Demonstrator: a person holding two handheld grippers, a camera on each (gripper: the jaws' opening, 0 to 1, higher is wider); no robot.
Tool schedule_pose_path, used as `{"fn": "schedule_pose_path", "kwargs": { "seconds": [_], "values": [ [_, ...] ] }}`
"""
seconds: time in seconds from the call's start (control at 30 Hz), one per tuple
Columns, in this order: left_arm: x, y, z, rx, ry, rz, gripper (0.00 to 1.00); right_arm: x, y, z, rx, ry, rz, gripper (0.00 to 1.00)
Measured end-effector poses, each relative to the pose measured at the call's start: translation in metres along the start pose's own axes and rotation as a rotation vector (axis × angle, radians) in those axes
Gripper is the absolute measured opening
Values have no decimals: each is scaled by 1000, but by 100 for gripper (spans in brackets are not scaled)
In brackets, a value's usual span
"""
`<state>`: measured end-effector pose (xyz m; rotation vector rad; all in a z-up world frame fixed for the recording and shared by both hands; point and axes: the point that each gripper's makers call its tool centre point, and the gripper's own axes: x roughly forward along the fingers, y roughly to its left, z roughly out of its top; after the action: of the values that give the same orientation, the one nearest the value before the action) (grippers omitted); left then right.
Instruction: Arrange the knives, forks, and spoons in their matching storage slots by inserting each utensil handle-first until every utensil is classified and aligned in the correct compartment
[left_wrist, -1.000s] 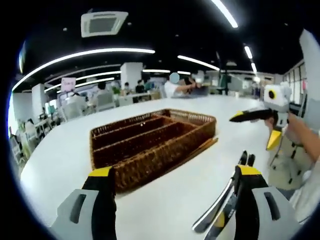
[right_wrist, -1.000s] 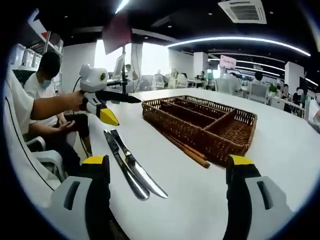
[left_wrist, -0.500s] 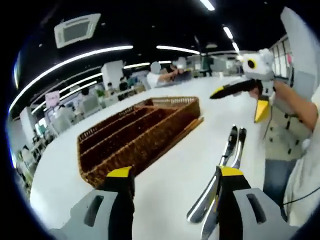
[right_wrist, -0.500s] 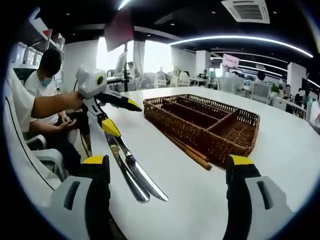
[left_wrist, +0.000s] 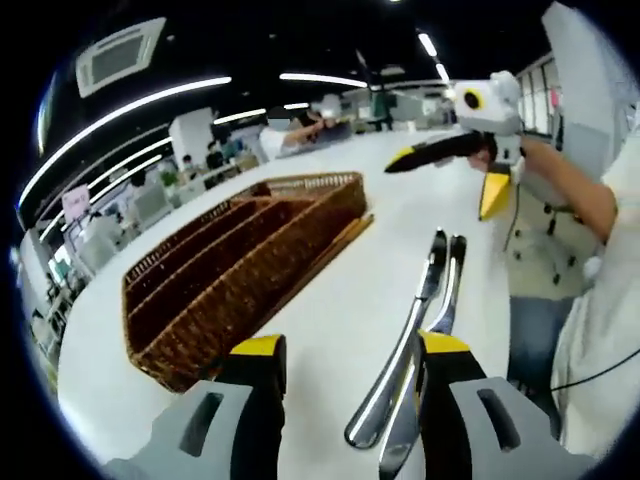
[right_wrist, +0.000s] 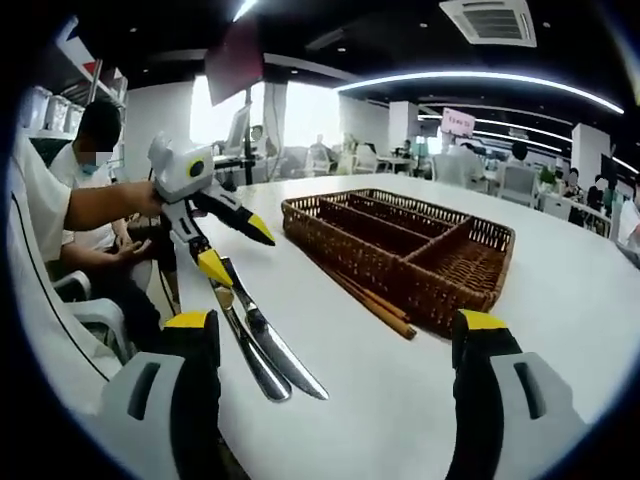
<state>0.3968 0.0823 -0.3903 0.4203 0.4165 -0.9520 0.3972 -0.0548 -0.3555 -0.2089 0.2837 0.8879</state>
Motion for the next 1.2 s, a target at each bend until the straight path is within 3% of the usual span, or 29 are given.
{"fn": "schedule_pose_path", "kwargs": {
  "seconds": [0.17,0.53,0.6,0.63,0.83,1.2],
  "values": [
    [1,-8,0,33,13,-42,36,0,-2,-1,3,-3,-6,100],
    [7,-23,-3,91,79,-145,30,2,-1,-4,4,3,-5,100],
    [7,-17,-3,178,93,-167,28,3,-1,-3,4,0,-1,100],
    [7,-16,-6,184,111,-170,26,3,0,-3,3,3,2,100],
    [13,-10,-6,149,121,-203,25,8,-5,-4,6,12,17,100],
    [23,7,-7,223,139,-225,19,25,-3,-5,-24,61,82,97]
  ]
}}
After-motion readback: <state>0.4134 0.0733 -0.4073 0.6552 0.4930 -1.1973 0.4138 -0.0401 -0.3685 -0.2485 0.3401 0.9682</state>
